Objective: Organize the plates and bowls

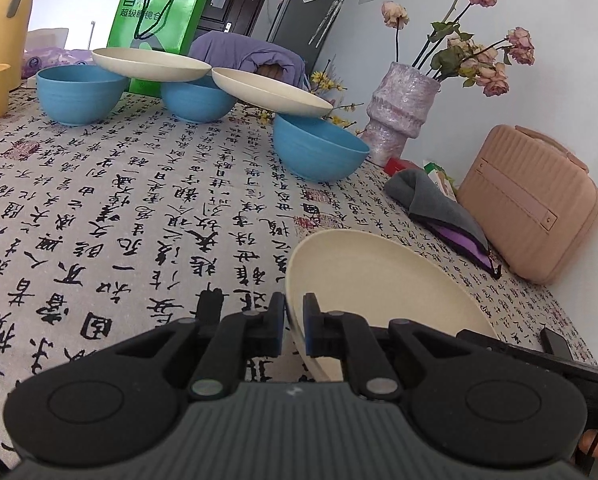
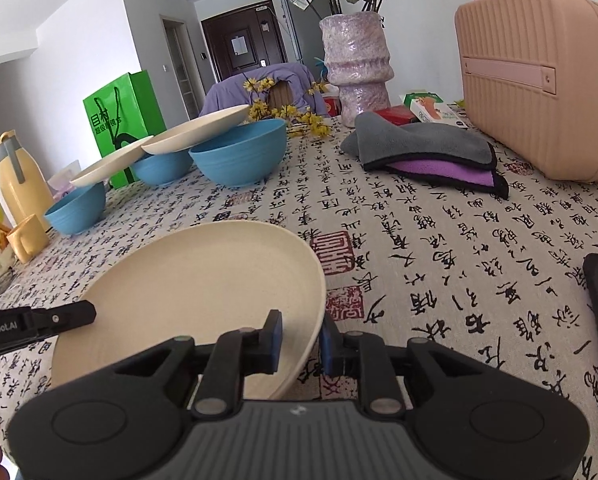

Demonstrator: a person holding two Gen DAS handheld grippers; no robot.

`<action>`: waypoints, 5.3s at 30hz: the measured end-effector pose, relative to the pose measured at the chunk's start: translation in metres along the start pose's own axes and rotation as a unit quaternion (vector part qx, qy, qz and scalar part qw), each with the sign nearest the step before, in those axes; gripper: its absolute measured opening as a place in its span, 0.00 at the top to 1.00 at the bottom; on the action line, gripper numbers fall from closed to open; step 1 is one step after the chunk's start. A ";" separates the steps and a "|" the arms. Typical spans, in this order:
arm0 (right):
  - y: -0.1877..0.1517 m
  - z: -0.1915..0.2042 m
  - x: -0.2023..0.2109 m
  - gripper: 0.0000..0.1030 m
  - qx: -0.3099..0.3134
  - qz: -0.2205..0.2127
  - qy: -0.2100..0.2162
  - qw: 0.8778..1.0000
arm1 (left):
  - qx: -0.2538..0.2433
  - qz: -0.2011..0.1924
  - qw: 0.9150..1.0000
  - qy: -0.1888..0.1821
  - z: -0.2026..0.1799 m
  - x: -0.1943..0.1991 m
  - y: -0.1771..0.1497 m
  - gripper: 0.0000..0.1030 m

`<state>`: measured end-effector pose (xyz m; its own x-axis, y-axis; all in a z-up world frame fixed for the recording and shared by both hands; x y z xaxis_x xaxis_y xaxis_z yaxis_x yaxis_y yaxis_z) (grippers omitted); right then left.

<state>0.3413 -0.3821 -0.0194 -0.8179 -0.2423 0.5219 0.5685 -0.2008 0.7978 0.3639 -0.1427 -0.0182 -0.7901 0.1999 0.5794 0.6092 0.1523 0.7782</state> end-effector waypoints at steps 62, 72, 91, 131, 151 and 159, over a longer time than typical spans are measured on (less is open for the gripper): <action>-0.077 0.186 0.096 0.08 0.217 -0.135 0.053 0.965 | -0.104 -0.183 0.970 0.125 0.120 0.181 -0.051 0.02; -0.055 0.182 0.080 0.08 0.196 -0.134 0.050 0.970 | -0.097 -0.163 0.975 0.118 0.119 0.154 -0.020 0.02; 0.126 0.110 -0.001 0.10 0.051 -0.084 0.078 0.992 | 0.003 -0.068 0.994 0.082 0.096 0.024 0.126 0.03; 0.279 0.044 -0.287 0.97 0.013 0.000 0.002 1.000 | 0.118 0.054 0.989 0.072 0.055 -0.218 0.245 0.83; 0.244 0.082 -0.136 0.96 0.024 -0.042 0.025 0.999 | 0.090 0.026 0.995 0.034 0.044 -0.074 0.207 0.83; 0.190 0.108 -0.067 0.96 0.023 -0.056 0.056 0.997 | 0.074 0.004 0.997 0.038 0.058 -0.001 0.159 0.82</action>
<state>0.4943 -0.3011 0.1296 -0.8601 -0.3248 0.3933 0.4668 -0.1906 0.8636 0.4657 -0.0629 0.0912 -0.7848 0.1294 0.6061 0.6142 0.2925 0.7329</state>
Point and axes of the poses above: each gripper's, at about its wrist camera, not at the fingertips, and x roughly against the way its jaws point, z to its left, y to its top, the point moved 6 cm from there along -x, roughly the way its jaws point, and after that the axes turned 9 degrees about y, right-handed, at the moved point
